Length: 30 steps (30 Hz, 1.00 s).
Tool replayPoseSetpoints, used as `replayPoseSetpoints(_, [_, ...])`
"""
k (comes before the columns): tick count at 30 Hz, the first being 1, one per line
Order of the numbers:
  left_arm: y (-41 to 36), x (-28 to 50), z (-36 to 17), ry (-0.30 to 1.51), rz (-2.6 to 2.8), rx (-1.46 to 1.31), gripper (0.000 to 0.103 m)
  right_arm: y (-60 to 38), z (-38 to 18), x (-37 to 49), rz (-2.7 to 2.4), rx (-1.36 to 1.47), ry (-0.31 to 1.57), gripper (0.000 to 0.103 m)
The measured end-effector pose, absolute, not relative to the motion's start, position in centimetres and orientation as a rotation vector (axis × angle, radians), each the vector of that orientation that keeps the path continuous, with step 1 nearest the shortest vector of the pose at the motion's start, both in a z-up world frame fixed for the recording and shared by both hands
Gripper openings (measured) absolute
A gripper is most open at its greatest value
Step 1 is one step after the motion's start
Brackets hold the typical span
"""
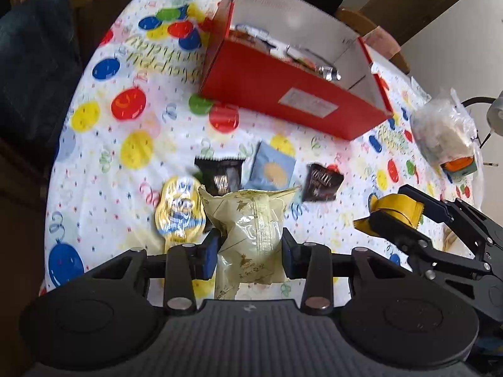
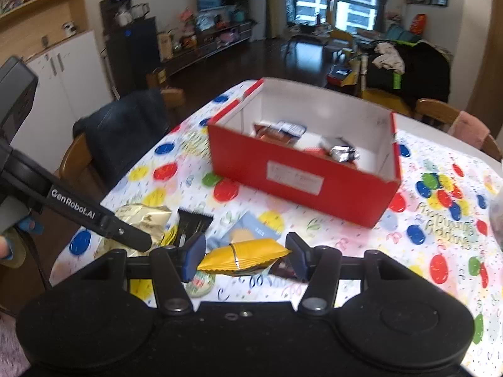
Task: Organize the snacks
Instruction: 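Carry the bread bag with the left tool while the right tool carries the yellow wafer into the box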
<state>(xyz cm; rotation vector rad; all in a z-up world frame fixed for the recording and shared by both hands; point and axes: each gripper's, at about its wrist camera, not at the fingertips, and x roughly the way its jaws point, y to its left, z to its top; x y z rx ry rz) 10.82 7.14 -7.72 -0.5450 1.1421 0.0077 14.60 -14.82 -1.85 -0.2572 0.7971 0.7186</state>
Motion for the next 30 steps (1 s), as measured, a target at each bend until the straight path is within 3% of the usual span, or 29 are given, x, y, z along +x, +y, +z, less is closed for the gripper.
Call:
replayPoseSetpoints(16, [7.3, 18.6, -2.1, 1.023, 0.03, -0.412, 0.038, -15.3, 1.5, 23.6, 0.638, -0.21, 0.731, 0.055])
replayPoseSetpoints(30, [7.5, 29.4, -1.4, 1.034, 0.122, -0.322, 0.038, -14.1, -1.0, 34.2, 0.589, -0.196, 0.818, 0.055])
